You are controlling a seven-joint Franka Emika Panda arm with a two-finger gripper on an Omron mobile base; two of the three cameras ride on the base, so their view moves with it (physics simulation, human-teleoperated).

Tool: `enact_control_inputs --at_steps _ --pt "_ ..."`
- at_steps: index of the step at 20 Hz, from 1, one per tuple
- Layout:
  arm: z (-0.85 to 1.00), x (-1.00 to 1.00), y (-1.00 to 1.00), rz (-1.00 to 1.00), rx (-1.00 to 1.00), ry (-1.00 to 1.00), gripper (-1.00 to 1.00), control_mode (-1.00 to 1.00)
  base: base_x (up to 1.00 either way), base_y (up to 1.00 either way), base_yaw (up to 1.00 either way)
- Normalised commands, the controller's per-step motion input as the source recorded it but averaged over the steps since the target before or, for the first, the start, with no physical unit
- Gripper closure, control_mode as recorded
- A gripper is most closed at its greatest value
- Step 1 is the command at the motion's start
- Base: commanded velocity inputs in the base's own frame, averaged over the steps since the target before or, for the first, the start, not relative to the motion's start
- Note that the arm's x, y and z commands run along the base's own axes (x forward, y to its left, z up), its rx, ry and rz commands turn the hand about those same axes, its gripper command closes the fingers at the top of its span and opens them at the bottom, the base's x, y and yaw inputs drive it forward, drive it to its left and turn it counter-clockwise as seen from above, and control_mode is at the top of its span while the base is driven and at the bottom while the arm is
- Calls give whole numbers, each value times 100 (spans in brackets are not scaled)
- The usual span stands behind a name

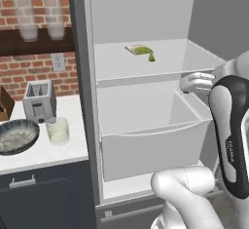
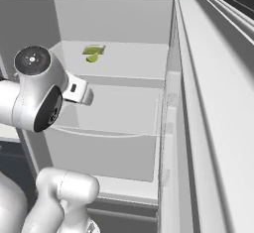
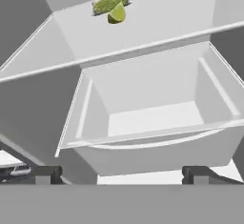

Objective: Grab a lemon wedge from the fridge and one ice cube from the ice bowl, and put them in the glass of lemonade.

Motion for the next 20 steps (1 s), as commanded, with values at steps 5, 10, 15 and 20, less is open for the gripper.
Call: enact_control_inputs --at_steps 5,10,15,20 --pt "100 22 27 -1 -1 -20 -100 -100 0 0 0" --pt "47 96 31 0 -14 6 -100 -100 0 0 0" --pt "-10 100 -4 0 -7 10 -100 -100 0 0 0" --pt "-49 97 -12 0 0 0 -100 -100 0 0 0"
